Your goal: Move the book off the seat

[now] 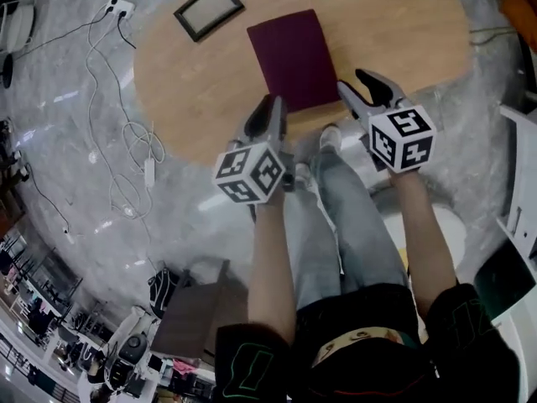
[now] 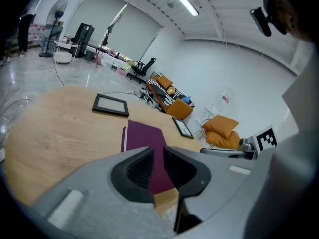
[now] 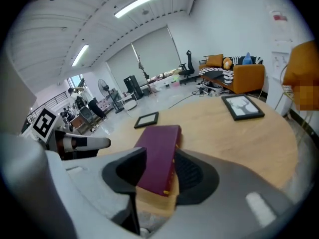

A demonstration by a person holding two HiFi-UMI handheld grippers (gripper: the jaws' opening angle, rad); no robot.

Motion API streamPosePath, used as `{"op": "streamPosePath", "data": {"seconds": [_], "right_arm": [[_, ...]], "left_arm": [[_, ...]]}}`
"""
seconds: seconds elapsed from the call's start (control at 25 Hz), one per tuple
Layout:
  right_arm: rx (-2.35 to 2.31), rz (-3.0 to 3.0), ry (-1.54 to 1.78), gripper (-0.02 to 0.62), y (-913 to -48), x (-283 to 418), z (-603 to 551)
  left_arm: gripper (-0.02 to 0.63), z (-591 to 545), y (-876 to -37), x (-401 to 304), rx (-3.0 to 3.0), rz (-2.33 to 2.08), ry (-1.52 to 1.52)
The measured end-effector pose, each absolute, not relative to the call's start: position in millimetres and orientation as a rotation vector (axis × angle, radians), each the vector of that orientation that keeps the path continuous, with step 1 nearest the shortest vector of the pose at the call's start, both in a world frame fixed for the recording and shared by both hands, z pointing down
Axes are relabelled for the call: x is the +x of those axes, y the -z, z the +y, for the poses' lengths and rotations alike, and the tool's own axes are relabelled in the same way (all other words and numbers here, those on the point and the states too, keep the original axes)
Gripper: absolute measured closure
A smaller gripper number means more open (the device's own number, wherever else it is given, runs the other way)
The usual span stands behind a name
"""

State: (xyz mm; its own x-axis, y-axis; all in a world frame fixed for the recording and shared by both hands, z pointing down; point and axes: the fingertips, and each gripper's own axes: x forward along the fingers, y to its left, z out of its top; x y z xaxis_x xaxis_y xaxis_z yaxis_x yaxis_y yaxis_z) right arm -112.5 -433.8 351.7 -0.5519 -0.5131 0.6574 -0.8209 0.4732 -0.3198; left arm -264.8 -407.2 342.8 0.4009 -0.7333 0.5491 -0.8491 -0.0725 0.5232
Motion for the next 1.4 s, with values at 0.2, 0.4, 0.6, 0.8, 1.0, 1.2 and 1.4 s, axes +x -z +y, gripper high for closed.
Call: {"op": "streamPosePath", "data": {"seconds": [0.2, 0.4, 0.6, 0.8, 1.0, 1.2, 1.4], "right_arm": [[1.234, -2.317, -0.884, 0.511, -268.9, -69.2, -450.8], [1.335, -2.470, -0.822, 0.592, -172.2, -76.8, -490.6], [1.280, -2.678, -0.698, 0.592, -79.4, -122.5, -523.3], [1.252, -2.734, -0.566, 0.592, 17.9, -170.0, -516.5], [1.254, -2.831, -0.376, 0.592, 70.1, -202.4, -530.9], [1.306, -2.832, -0.176, 0.592, 129.9, -221.4, -562.2], [1.364, -2.844, -0.081, 0.592, 136.7, -228.9, -555.4]], "left_arm": [[0.595, -427.8, -245.7, -254.2, 1.920, -1.388, -0.041], [0.595, -458.5, -125.6, -265.0, 2.070, -1.426, 0.161], [0.595, -474.5, -67.5, -292.4, 2.123, -1.657, -0.043], [0.595, -477.6, 11.8, -326.9, 2.117, -1.821, -0.078], [0.595, -507.1, 90.2, -351.4, 2.263, -1.932, -0.007], [0.595, -539.2, 137.7, -384.1, 2.304, -1.984, 0.037], [0.595, -539.3, 142.8, -394.9, 2.374, -1.966, 0.057]]}}
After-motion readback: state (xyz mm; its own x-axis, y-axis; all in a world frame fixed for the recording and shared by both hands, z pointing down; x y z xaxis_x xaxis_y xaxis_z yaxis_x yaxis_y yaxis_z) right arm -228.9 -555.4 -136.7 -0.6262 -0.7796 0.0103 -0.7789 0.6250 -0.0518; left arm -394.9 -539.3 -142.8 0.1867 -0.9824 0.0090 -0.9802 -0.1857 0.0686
